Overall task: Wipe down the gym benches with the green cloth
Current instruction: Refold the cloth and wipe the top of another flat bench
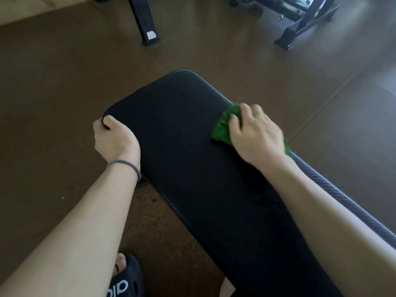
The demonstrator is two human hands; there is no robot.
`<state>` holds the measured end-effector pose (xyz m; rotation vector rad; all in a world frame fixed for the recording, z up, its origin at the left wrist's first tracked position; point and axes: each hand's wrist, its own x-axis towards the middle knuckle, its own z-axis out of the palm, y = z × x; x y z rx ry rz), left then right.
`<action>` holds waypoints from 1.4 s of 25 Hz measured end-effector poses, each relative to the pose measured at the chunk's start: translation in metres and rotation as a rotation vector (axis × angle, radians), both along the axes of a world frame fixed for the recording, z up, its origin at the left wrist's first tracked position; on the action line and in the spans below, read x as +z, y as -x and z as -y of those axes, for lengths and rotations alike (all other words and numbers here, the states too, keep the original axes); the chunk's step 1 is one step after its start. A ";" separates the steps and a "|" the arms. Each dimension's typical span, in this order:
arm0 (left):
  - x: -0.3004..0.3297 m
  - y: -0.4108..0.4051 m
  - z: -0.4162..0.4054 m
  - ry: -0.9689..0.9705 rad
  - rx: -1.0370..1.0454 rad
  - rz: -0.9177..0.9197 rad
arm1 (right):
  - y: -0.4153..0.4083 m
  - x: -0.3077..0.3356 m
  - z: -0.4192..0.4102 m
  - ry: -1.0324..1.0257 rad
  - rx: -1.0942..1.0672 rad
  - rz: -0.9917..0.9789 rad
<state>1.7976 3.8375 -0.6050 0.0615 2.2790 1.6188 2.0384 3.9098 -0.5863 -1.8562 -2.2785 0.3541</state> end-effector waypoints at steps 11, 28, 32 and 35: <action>0.002 -0.003 -0.003 0.002 -0.010 0.002 | 0.061 -0.005 -0.005 0.036 -0.025 0.114; -0.025 0.019 0.006 -0.175 -0.083 0.286 | 0.170 0.004 -0.039 -0.017 0.692 0.057; -0.010 0.011 0.005 -0.176 -0.059 0.276 | 0.125 -0.001 -0.053 -0.013 0.319 0.010; -0.006 0.007 0.004 -0.176 -0.044 0.255 | 0.058 0.000 -0.032 0.040 0.062 0.000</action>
